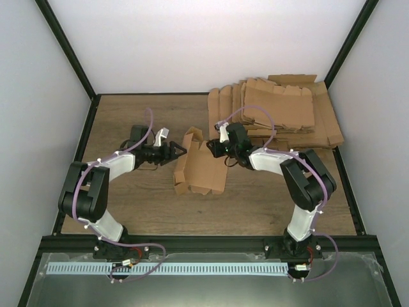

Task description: Fold the paper box

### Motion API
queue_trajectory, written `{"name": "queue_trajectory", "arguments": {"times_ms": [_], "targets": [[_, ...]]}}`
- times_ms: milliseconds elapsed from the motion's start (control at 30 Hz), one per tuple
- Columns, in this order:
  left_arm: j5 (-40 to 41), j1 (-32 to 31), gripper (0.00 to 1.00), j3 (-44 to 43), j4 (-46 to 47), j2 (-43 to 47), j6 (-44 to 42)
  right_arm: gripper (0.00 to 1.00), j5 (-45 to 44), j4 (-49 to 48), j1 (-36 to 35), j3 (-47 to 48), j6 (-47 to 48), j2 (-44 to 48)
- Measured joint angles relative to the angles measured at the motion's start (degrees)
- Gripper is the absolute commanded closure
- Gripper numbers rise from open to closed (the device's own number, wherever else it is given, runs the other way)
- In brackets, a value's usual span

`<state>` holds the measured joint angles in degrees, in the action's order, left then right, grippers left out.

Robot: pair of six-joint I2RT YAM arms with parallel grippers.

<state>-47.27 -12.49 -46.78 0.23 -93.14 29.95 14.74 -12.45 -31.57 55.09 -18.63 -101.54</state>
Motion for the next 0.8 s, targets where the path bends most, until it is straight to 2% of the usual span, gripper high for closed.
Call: {"name": "queue_trajectory", "arguments": {"times_ms": [67,367,800], "targets": [[0.5,0.0,0.23,-0.3,-0.4,0.0,-0.3,0.67,-0.5,-0.3,0.3,0.8,0.9,-1.1],[1.0,0.0,0.25,-0.5,-1.7,0.0,-1.1,0.67,-0.9,-0.9,0.5,7.2,6.5,-9.3],[1.9,-1.1,0.3,-3.5,-5.1,0.0,-3.0,0.77,0.7,-3.2,0.7,14.1,11.2,-15.2]]}}
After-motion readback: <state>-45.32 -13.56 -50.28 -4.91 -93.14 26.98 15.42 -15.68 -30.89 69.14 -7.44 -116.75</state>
